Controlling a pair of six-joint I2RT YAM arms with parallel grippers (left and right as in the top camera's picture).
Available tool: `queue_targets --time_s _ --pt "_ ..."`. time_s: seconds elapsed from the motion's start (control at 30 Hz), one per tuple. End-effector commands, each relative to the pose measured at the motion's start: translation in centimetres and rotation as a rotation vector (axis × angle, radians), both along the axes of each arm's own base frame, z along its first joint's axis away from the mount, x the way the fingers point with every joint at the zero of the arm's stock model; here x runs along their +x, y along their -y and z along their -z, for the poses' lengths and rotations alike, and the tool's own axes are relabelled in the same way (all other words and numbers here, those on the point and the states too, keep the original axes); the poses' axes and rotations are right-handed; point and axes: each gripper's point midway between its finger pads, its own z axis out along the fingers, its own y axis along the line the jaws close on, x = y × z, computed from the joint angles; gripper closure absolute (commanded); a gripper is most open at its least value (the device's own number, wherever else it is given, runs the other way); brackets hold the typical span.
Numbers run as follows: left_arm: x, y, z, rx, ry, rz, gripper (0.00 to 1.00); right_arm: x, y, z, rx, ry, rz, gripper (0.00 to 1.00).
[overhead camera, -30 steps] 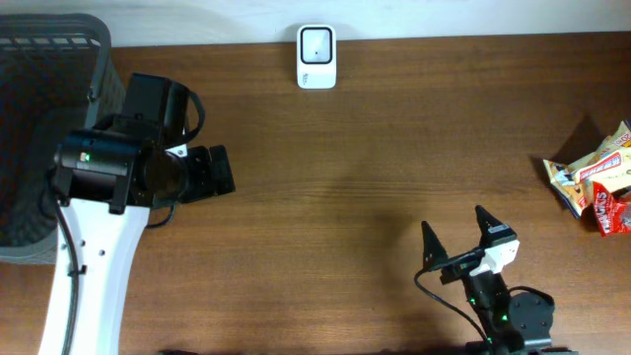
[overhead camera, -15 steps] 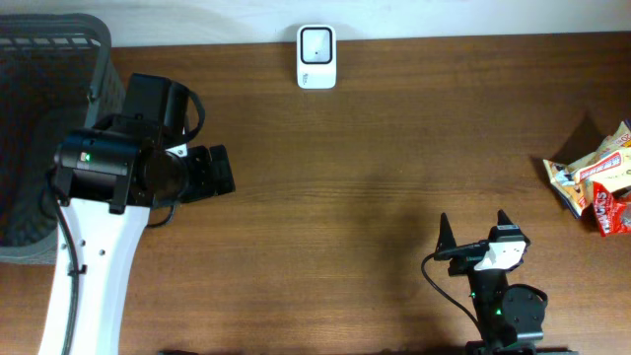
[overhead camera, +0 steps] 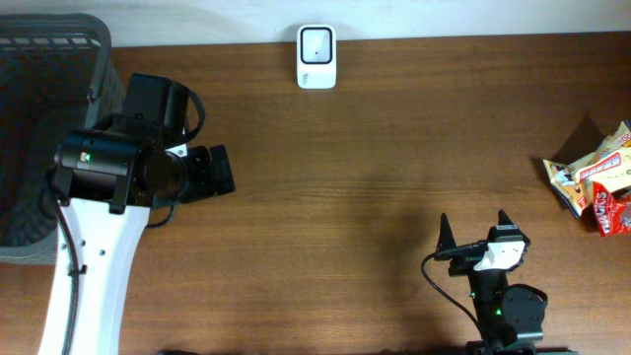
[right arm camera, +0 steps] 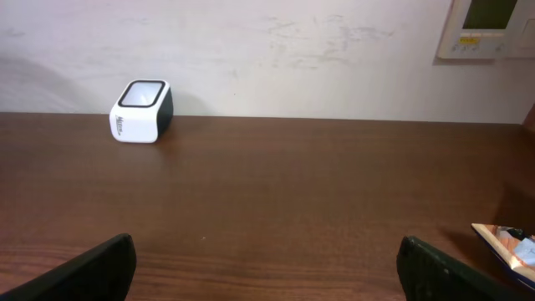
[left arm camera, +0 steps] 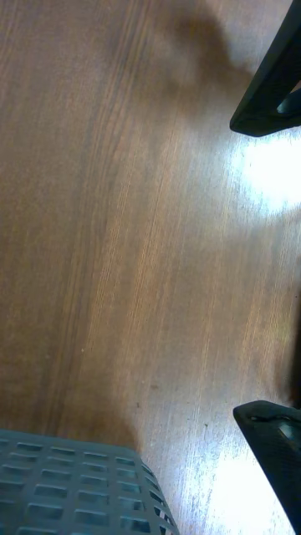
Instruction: Scan the item barcode
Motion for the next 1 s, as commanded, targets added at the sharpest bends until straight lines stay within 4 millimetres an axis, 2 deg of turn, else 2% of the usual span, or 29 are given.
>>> queue_targets --time_s 0.0,0.3,0.4,0.43,0.5,0.57,0.6,0.63,0.67,0.77,0.9,0.97 --pt "0.1 -0.2 -0.2 0.005 0.011 -0.014 0.01 0.0 0.3 0.3 -0.007 -0.003 0.014 0.02" --pt "0.4 -0.2 -0.5 0.002 0.031 -0.013 0.01 0.0 0.3 0.3 -0.007 -0.003 0.014 0.02" --pt "1.0 0.3 -1.2 0.019 0.114 0.115 0.01 0.0 0.3 0.3 -0.007 -0.003 0.014 0.02" --pt "0.7 0.8 -1.1 0.007 0.142 0.186 0.01 0.0 0.3 0.3 -0.007 -0.003 0.014 0.01" --pt "-0.2 2.2 0.4 -0.026 0.253 0.348 0.01 0.0 0.3 0.3 -0.007 -0.003 0.014 0.02" --pt "-1.6 3.3 2.7 -0.035 0.399 0.490 0.01 0.0 0.3 0.3 -0.007 -0.003 0.014 0.02" --pt "-2.3 3.2 3.7 -0.025 0.458 0.507 0.01 0.0 0.3 0.3 -0.007 -0.003 0.014 0.02" --pt "-3.1 2.9 4.4 -0.014 0.524 0.508 0.01 0.0 0.3 0.3 -0.007 -0.003 0.014 0.01" --pt "-5.0 1.7 4.9 0.007 0.666 0.471 0.01 0.0 0.3 0.3 -0.007 -0.003 0.014 0.02" --pt "-7.9 1.1 5.3 0.022 0.787 0.458 0.01 0.0 0.3 0.3 -0.007 -0.003 0.014 0.02" --pt "-8.7 0.0 5.1 0.065 0.863 0.415 0.01 0.0 0.3 0.3 -0.007 -0.003 0.014 0.01" --pt "-8.2 -0.2 6.4 0.057 0.877 0.399 0.01 0.0 0.3 0.3 -0.007 -0.003 0.014 0.02"
